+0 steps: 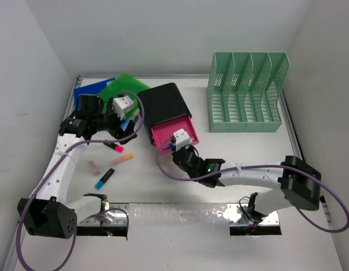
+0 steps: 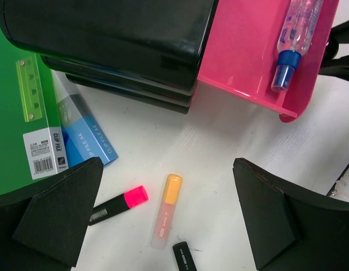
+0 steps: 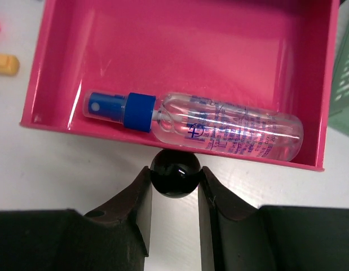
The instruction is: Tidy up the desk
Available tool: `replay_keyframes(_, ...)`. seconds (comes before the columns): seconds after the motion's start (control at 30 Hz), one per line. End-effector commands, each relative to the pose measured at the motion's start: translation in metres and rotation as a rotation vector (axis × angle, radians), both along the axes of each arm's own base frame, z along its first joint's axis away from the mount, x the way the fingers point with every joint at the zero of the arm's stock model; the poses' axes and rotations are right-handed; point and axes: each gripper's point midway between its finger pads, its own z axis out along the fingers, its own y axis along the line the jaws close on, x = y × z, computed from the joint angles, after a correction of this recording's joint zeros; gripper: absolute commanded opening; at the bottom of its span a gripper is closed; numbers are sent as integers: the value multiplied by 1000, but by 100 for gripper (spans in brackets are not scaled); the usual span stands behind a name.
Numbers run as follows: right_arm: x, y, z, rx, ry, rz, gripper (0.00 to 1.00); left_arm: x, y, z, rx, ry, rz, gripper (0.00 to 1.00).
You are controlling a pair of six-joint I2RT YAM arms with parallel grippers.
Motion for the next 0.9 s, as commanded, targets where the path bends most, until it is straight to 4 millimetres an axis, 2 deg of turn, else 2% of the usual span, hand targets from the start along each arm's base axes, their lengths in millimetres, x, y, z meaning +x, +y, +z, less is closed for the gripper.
replay_keyframes(0.0, 21, 15, 51, 120, -148, -32, 0, 1, 4, 7, 5, -37, -1, 100)
replay_keyframes(0.17, 35, 27, 73, 121, -208, -22, 0, 2, 4, 6, 8, -32, 0, 100)
replay_keyframes(0.27, 52, 33, 72, 117, -207, -24, 0, 3, 5, 6, 8, -35, 1, 100)
replay_keyframes(0.3, 62, 35, 78, 124, -212, -39, 0, 2, 5, 5, 10, -31, 3, 100)
replay_keyframes(0.33, 66, 38, 68, 92, -204, -30, 0, 2, 6, 4, 12, -32, 3, 100)
replay_keyframes(0.37, 71, 40, 68, 81, -209, -33, 0, 2, 6, 4, 12, -31, 3, 100)
replay_keyframes(0.4, 78, 44, 74, 82, -222, -39, 0, 2, 6, 3, 14, -27, 5, 100)
replay_keyframes(0.47, 86, 48, 70, 40, -233, -43, 0, 0, 7, 0, 20, -23, 3, 100)
replay_keyframes(0.6, 103, 53, 75, 47, -253, -61, 0, 0, 10, -5, 37, -17, 9, 100)
replay_keyframes(0.87, 121, 50, 67, 40, -248, -112, 13, 1, 13, -9, 47, -12, 12, 100)
